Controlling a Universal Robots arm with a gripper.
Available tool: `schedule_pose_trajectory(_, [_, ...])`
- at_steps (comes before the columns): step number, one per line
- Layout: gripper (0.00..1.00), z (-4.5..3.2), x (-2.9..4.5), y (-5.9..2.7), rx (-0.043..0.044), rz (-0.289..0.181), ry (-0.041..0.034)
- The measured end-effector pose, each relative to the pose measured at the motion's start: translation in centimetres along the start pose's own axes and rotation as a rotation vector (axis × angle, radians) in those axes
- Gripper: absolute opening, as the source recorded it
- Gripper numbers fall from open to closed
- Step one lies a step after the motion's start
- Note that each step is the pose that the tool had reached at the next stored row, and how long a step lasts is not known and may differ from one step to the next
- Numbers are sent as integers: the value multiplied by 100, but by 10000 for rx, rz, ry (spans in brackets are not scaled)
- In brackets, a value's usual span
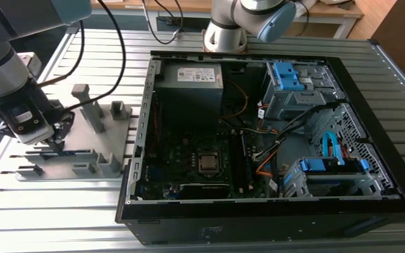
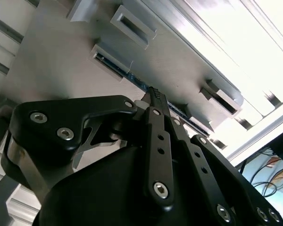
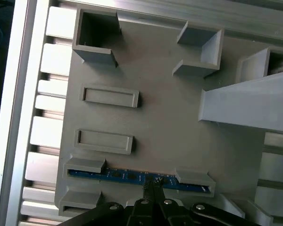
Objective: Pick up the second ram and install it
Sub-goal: 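Pick up the second ram and move it above second insertion slot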
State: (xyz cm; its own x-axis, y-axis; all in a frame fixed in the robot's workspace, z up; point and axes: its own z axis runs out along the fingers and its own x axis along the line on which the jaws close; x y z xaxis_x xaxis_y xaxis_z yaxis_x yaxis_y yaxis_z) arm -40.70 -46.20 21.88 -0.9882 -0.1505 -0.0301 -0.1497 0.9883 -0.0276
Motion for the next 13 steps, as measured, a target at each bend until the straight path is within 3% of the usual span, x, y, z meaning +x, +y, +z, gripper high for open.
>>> schedule_pose_trajectory(13, [10,0,0,0,-45,-1488,-41])
